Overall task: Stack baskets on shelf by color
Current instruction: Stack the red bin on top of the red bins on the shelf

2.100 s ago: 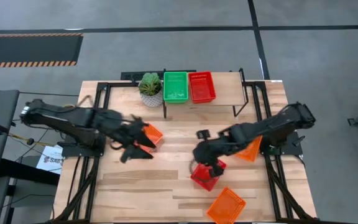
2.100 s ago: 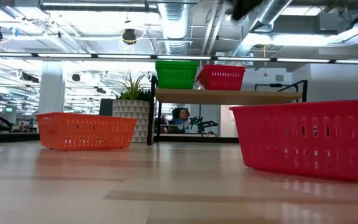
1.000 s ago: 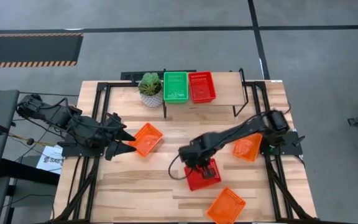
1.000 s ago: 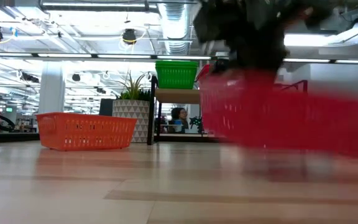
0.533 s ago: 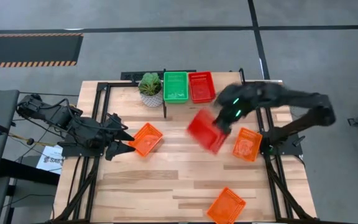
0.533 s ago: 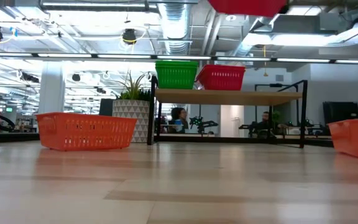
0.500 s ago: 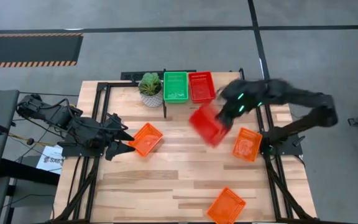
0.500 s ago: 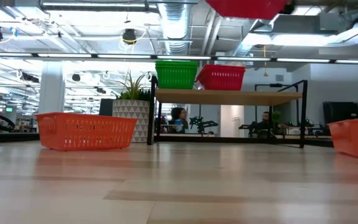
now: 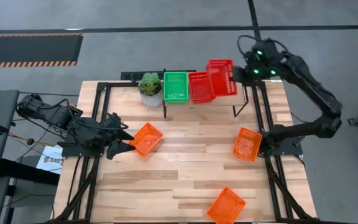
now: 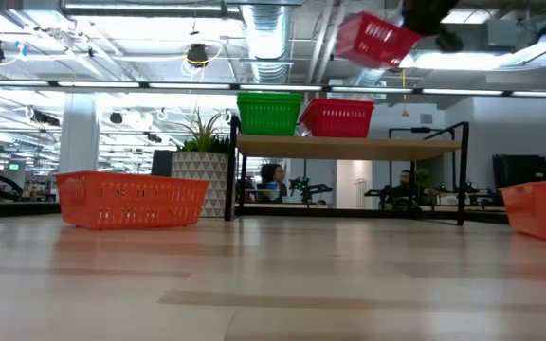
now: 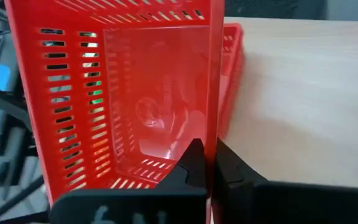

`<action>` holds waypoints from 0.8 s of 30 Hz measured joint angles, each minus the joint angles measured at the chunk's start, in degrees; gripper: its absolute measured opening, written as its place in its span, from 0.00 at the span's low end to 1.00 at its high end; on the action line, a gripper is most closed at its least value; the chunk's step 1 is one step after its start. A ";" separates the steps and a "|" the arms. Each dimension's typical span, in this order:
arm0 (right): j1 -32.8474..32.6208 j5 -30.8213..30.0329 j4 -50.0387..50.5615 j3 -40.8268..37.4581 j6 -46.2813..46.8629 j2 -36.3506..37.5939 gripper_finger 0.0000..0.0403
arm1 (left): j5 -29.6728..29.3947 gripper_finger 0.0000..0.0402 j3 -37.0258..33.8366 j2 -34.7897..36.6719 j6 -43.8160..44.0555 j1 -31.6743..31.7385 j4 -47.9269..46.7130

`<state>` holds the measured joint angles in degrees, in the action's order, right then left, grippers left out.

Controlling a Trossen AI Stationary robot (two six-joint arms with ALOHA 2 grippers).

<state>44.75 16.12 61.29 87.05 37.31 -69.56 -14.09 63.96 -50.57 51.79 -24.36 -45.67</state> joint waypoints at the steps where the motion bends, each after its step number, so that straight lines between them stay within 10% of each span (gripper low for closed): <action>1: 0.59 0.89 -0.93 0.00 0.40 -1.48 0.01 | -0.06 0.68 0.00 -0.02 0.08 0.00 0.00; 24: 0.50 4.66 -8.12 2.14 3.06 -16.02 0.01 | -0.11 0.68 0.00 -0.02 1.88 0.00 -1.55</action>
<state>45.25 20.78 53.16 89.19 40.37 -85.58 -14.20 63.96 -50.59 53.67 -24.36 -47.22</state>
